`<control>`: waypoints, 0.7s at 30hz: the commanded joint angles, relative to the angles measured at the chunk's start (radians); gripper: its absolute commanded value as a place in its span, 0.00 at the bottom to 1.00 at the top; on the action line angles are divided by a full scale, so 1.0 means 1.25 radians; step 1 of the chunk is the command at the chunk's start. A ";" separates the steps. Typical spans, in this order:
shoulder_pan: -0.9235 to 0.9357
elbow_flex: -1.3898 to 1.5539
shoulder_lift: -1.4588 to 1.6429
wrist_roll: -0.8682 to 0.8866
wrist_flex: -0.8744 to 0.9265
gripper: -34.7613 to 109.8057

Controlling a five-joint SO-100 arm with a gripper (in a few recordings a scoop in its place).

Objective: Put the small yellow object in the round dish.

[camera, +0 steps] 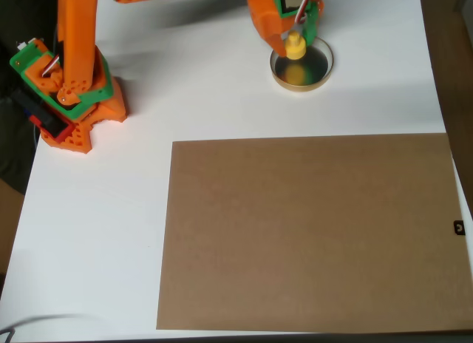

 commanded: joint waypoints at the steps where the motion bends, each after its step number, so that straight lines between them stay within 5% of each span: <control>1: 0.000 -0.063 0.016 -0.011 -0.004 0.24; 21: 0.034 -0.037 0.039 -0.031 -0.006 0.38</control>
